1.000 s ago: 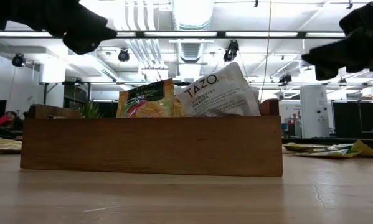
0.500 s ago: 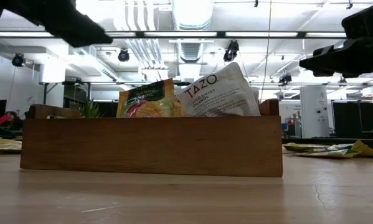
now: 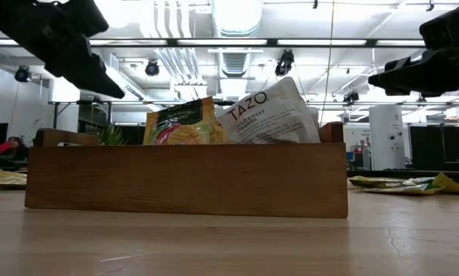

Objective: Pick & Place Tea
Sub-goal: Put the yellow tea bag into the left section of the wooden organizer

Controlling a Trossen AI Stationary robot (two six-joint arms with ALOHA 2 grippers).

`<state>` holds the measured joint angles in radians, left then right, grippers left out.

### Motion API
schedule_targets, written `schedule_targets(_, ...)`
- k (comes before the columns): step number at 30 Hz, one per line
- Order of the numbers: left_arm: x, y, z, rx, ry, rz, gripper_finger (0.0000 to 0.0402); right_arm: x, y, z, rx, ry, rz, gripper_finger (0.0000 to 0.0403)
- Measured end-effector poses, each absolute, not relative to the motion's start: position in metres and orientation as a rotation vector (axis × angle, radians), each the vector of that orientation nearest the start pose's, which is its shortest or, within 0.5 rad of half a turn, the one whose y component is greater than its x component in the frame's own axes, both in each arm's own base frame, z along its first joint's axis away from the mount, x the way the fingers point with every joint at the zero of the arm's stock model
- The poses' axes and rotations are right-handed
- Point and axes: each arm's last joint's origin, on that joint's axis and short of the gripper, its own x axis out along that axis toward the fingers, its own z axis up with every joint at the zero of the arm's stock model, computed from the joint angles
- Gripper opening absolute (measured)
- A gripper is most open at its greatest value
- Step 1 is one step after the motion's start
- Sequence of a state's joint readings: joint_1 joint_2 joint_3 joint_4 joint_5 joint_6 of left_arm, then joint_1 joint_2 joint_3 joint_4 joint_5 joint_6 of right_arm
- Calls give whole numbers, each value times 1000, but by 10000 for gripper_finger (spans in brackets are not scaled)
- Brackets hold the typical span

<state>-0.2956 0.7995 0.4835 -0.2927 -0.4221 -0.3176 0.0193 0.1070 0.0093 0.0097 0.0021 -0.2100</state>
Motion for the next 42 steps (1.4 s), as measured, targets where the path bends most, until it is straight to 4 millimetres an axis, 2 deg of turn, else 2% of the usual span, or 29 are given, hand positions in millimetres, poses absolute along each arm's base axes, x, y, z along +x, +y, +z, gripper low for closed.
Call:
schedule_targets(14, 158, -63, 207, -202, 629, 148, 141, 103, 2, 159, -211, 85, 27, 131)
schedule_targets(17, 159, -71, 210, -217, 635, 133, 141, 103, 2, 159, -211, 85, 27, 127)
schedule_targets(21, 156, -79, 212, -210, 662, 187, 141, 103, 2, 159, -211, 85, 26, 121)
schedule_targets(25, 153, -83, 206, -212, 726, 260, 141, 103, 2, 159, -211, 85, 26, 117)
schedule_targets(35, 167, -96, 174, -148, 933, 284, 141, 103, 2, 159, -211, 85, 26, 125)
schedule_targets(38, 173, -101, 173, -111, 1004, 302, 141, 103, 2, 159, -211, 85, 26, 129)
schedule_targets(42, 183, -107, 181, -52, 1070, 344, 141, 103, 2, 159, -211, 85, 26, 130)
